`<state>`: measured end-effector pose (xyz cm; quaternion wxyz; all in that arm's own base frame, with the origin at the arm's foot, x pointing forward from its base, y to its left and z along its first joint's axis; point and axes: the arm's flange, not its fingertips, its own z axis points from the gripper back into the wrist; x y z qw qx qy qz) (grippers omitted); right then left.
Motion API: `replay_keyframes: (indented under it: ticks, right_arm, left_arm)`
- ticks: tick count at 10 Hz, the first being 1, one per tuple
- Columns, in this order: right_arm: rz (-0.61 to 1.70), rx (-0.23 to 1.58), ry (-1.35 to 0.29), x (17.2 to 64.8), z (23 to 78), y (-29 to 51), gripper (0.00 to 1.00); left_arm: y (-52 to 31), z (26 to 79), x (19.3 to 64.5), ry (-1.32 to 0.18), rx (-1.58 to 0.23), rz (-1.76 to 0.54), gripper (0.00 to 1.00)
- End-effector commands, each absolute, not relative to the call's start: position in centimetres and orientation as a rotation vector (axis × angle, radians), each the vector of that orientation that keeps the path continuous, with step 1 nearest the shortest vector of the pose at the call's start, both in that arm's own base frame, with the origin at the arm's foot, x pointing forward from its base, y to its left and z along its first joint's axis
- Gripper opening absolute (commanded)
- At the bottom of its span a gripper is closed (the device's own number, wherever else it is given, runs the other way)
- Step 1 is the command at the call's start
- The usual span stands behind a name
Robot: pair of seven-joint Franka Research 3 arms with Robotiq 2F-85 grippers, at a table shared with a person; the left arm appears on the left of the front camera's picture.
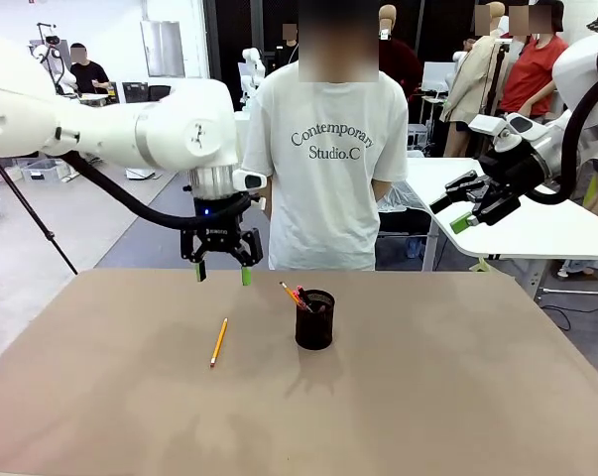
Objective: Place the pens into the pen holder.
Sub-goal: Pick up a writing instrument from the table and place it into the Pen holder.
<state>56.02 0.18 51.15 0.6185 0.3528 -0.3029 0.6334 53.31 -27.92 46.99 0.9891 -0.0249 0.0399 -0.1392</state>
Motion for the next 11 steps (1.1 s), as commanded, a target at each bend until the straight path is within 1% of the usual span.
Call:
replay_keyframes:
  ticks: [1,2,3,4,5,8,10,11]
  right_arm:
    - [1.447,0.818,-0.685,56.0,51.6,0.4,1.00]
    - [1.447,0.818,-0.685,56.0,51.6,0.4,1.00]
    - [1.447,0.818,-0.685,56.0,51.6,0.4,1.00]
    - [1.447,0.818,-0.685,56.0,51.6,0.4,1.00]
    - [1.447,0.818,-0.685,56.0,51.6,0.4,1.00]
    - [1.447,0.818,-0.685,56.0,51.6,0.4,1.00]
    - [1.447,0.818,-0.685,56.0,51.6,0.4,1.00]
    - [1.447,0.818,-0.685,56.0,51.6,0.4,1.00]
  left_arm:
    - [-26.5,44.6,49.0,0.019,0.051,-0.167,1.00]
    - [-26.7,44.1,48.2,-0.001,0.041,-0.143,1.00]
    - [-26.4,43.2,48.4,-0.001,0.013,-0.127,1.00]
    - [-26.6,42.7,49.0,0.034,-0.042,-0.151,1.00]
    - [-26.8,43.9,49.3,0.018,0.013,-0.162,1.00]
    - [-26.8,43.9,49.3,0.018,0.013,-0.162,1.00]
    - [-27.6,43.0,49.4,0.011,-0.032,-0.126,1.00]
    - [-28.2,41.8,50.0,-0.028,-0.057,-0.112,1.00]
